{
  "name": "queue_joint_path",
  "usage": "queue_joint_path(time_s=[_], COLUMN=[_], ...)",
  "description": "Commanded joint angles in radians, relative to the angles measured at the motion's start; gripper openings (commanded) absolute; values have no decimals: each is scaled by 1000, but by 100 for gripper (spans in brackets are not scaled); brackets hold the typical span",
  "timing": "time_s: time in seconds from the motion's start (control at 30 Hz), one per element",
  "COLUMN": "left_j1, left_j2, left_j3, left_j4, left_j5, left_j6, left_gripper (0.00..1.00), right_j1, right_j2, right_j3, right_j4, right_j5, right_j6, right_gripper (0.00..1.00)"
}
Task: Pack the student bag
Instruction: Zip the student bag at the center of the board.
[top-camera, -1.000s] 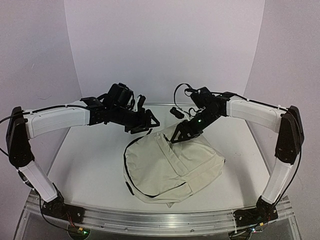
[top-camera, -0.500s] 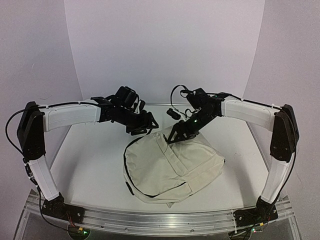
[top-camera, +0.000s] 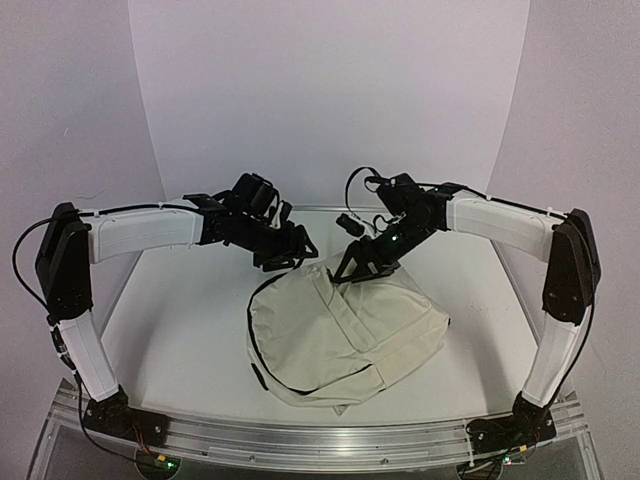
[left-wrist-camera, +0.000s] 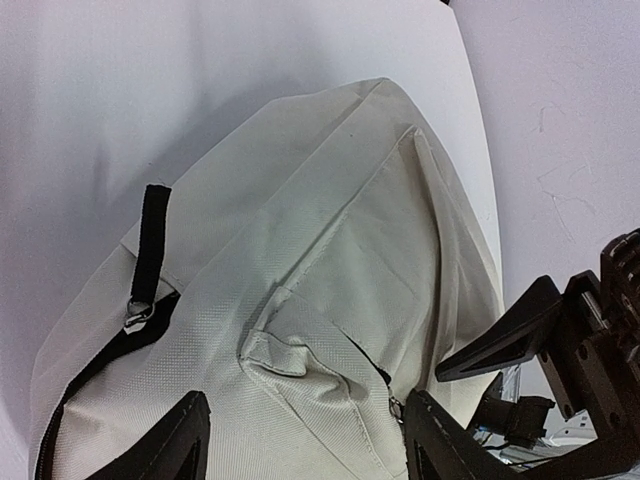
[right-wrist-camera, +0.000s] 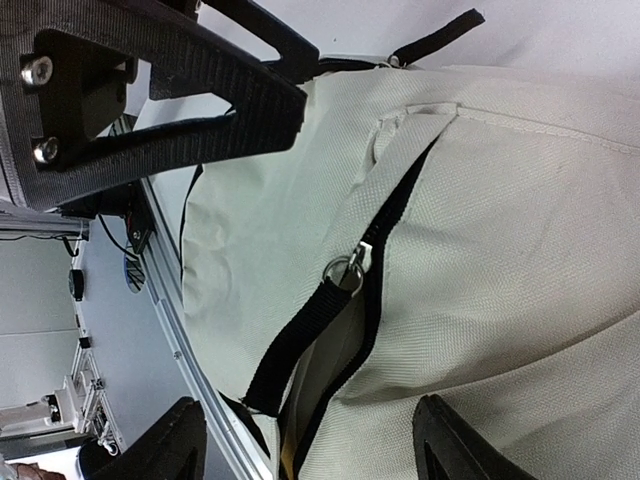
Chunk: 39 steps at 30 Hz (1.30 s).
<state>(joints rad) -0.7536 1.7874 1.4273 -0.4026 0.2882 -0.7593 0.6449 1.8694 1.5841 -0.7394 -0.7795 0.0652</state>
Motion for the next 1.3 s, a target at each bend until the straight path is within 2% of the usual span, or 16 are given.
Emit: queue_joint_path(time_s=[0.0, 0.13, 0.37, 0.57, 0.67, 0.83, 0.9, 1.13, 1.2, 1.27], left_j1=[3, 3, 3, 3, 4, 3, 3, 2, 3, 3], left_j2=[0, 1, 6, 24, 36, 62, 85, 187, 221, 239], left_j3=[43, 41, 42, 67, 78, 96, 116, 219, 248, 260], left_j4=[7, 6, 8, -1, -6, -8, -17, -68, -75, -70], left_j5=[8, 9, 12, 16, 31, 57, 64, 77, 97, 127], left_j6=[3, 2, 2, 8, 16, 27, 36, 80, 85, 85], left_gripper=[67, 67, 67, 66, 67, 69, 69, 71, 67, 59], right_j1=[4, 8, 45, 55, 55, 54, 54, 54, 54, 53], right_j2=[-40, -40, -28, 3, 16, 13, 9, 2, 8, 15], right_j3=[44, 48, 62, 61, 63, 55, 50, 20, 13, 7], right_j4=[-12, -12, -12, -12, -13, -15, -16, -17, -17, -16], right_j5=[-6, 4, 55, 97, 112, 132, 143, 169, 180, 196], right_j6=[24, 22, 8, 5, 5, 2, -1, -13, -15, -18], right_gripper=[73, 72, 53, 48, 37, 7, 0, 0, 0, 0])
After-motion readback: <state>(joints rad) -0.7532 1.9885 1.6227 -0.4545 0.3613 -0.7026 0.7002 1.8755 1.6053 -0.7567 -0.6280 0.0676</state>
